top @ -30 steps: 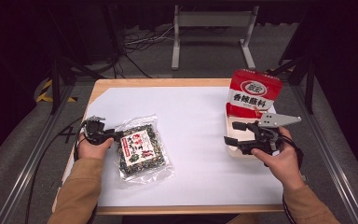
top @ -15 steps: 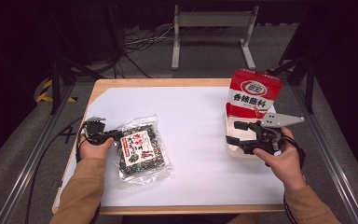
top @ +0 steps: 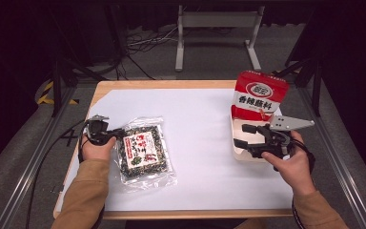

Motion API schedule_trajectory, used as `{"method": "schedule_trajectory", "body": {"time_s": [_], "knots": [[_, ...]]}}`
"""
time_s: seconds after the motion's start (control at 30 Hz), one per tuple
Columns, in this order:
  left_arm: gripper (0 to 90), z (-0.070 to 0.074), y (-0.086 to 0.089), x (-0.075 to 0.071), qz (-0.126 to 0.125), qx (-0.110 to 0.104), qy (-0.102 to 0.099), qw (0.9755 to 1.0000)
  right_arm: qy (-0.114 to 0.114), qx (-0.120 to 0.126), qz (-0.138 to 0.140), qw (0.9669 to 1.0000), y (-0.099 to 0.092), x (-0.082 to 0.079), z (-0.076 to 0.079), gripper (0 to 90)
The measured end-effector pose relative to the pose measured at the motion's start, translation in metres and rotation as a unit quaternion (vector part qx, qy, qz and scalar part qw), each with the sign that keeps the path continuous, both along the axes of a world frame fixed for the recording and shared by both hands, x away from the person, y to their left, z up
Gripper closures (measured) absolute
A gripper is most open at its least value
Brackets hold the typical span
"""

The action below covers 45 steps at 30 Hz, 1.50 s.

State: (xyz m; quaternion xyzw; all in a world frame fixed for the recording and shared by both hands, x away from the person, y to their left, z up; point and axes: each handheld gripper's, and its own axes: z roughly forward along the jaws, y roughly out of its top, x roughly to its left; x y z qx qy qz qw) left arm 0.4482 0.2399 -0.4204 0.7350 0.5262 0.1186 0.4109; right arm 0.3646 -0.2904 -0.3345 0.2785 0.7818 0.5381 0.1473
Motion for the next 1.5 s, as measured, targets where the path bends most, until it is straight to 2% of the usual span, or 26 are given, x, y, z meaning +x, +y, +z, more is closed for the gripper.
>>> {"method": "schedule_trajectory", "body": {"time_s": [0.07,0.17,0.4,0.43,0.47,0.53,0.57,0.7,0.83,0.9,0.97,1.03,1.07,1.1,1.13,1.17,1.2,1.33,1.5], "knots": [[81.5,0.011,0.001,-0.004,-0.003,-0.008,-0.020,0.9998,-0.001,0.000,-0.002,1.0000,-0.001,-0.001,0.000,33.2],[81.6,0.024,0.001,-0.009,-0.010,-0.013,-0.038,0.9991,-0.003,0.000,-0.004,1.0000,-0.001,-0.002,0.002,33.3],[81.7,0.053,-0.004,-0.024,-0.023,-0.005,-0.081,0.9964,-0.007,0.000,-0.006,1.0000,-0.001,-0.004,0.005,33.4],[81.7,0.057,-0.005,-0.025,-0.027,-0.003,-0.082,0.9963,-0.007,0.000,-0.006,1.0000,-0.001,-0.004,0.005,33.4],[81.7,0.062,-0.006,-0.029,-0.028,-0.004,-0.093,0.9953,-0.007,0.000,-0.006,1.0000,-0.001,-0.004,0.005,33.5],[81.7,0.070,-0.009,-0.033,-0.036,0.004,-0.101,0.9942,-0.006,0.000,-0.006,1.0000,0.000,-0.004,0.005,33.6],[81.7,0.075,-0.011,-0.037,-0.037,0.003,-0.114,0.9928,-0.006,0.000,-0.006,1.0000,0.000,-0.004,0.005,33.7],[81.7,0.090,-0.018,-0.047,-0.048,0.009,-0.140,0.9889,-0.006,0.000,-0.005,1.0000,0.001,-0.004,0.005,33.9],[81.7,0.099,-0.023,-0.054,-0.054,0.020,-0.157,0.9858,-0.001,0.011,-0.003,0.9999,0.003,-0.005,0.005,36.6],[81.7,0.105,-0.025,-0.059,-0.061,0.016,-0.168,0.9838,0.006,0.014,-0.002,0.9999,0.005,-0.007,0.005,39.8],[81.7,0.108,-0.025,-0.061,-0.064,0.016,-0.170,0.9832,0.007,0.017,-0.002,0.9998,0.006,-0.007,0.004,40.3],[81.6,0.115,-0.027,-0.066,-0.071,0.015,-0.182,0.9806,0.010,0.019,0.001,0.9998,0.009,-0.008,0.004,40.9],[81.6,0.121,-0.028,-0.070,-0.076,0.014,-0.191,0.9785,0.011,0.018,0.003,0.9998,0.010,-0.008,0.003,41.1],[81.6,0.121,-0.028,-0.070,-0.076,0.014,-0.191,0.9785,0.011,0.018,0.003,0.9998,0.010,-0.008,0.003,41.1],[81.6,0.123,-0.029,-0.072,-0.076,0.012,-0.198,0.9772,0.011,0.019,0.005,0.9998,0.013,-0.008,0.003,41.2],[81.6,0.128,-0.030,-0.076,-0.080,0.010,-0.211,0.9743,0.011,0.018,0.006,0.9998,0.014,-0.008,0.002,41.4],[81.6,0.128,-0.030,-0.076,-0.080,0.010,-0.211,0.9743,0.011,0.018,0.006,0.9998,0.014,-0.008,0.002,41.4],[81.6,0.136,-0.036,-0.085,-0.085,0.006,-0.237,0.9678,0.016,0.017,0.014,0.9996,0.024,-0.008,0.000,41.9],[81.5,0.139,-0.042,-0.090,-0.099,-0.001,-0.264,0.9595,0.020,0.014,0.028,0.9993,0.040,-0.006,-0.001,41.8]]}}
